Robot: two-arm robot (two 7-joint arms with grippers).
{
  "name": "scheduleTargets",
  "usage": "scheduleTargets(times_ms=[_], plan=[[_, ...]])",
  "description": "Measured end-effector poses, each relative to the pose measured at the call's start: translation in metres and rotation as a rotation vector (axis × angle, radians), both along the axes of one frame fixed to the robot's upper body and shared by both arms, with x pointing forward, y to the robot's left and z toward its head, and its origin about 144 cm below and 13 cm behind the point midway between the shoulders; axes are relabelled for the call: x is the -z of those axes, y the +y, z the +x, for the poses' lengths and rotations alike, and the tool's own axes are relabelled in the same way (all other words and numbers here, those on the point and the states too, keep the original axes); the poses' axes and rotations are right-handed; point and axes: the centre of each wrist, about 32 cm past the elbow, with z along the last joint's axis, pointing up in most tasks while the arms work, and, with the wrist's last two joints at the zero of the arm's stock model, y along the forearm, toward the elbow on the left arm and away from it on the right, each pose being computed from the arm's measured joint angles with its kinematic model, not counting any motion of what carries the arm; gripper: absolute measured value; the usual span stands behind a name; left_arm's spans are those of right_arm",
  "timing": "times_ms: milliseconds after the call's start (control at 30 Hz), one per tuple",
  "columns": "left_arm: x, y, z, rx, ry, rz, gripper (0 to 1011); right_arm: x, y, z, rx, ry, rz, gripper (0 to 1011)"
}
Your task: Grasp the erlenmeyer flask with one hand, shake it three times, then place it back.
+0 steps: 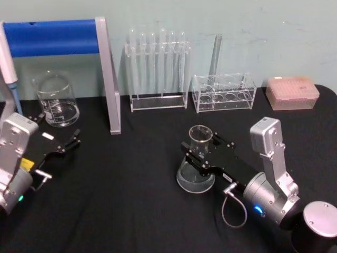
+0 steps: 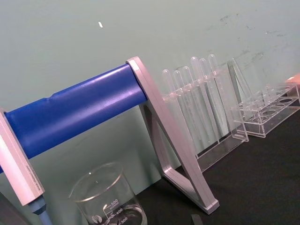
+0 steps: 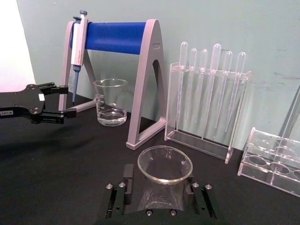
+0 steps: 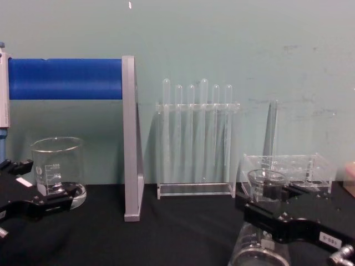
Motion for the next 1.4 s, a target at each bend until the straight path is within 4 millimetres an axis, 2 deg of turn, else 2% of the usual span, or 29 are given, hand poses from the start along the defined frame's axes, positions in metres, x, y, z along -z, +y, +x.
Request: scheduleTargets(times_ms=[100,133,233,267,433,800,1400], plan=[[0.000,0.000,0.000,0.000,0.000,0.000,1001,0.000,0.000,0.000,0.000,0.000,0.000,711],[0.000,0.000,0.000,0.000,0.000,0.000,1001,0.000,0.000,0.000,0.000,0.000,0.000,711],[0.000,0.000,0.000,0.000,0.000,0.000,1001,0.000,0.000,0.000,0.000,0.000,0.000,842],[0.000,0.000,0.000,0.000,0.000,0.000,1001,0.000,0.000,0.000,0.000,0.000,0.000,842],[0.000,0.000,0.000,0.000,0.000,0.000,1001,0.000,0.000,0.000,0.000,0.000,0.000,985],[0.000,0.000,0.000,0.000,0.000,0.000,1001,0.000,0.000,0.000,0.000,0.001,-0.001,1000],[0.000,0.000,0.000,0.000,0.000,0.000,1001,-0.014,-0.036,-0.026,-0.080,0.067,-0.041,1000]])
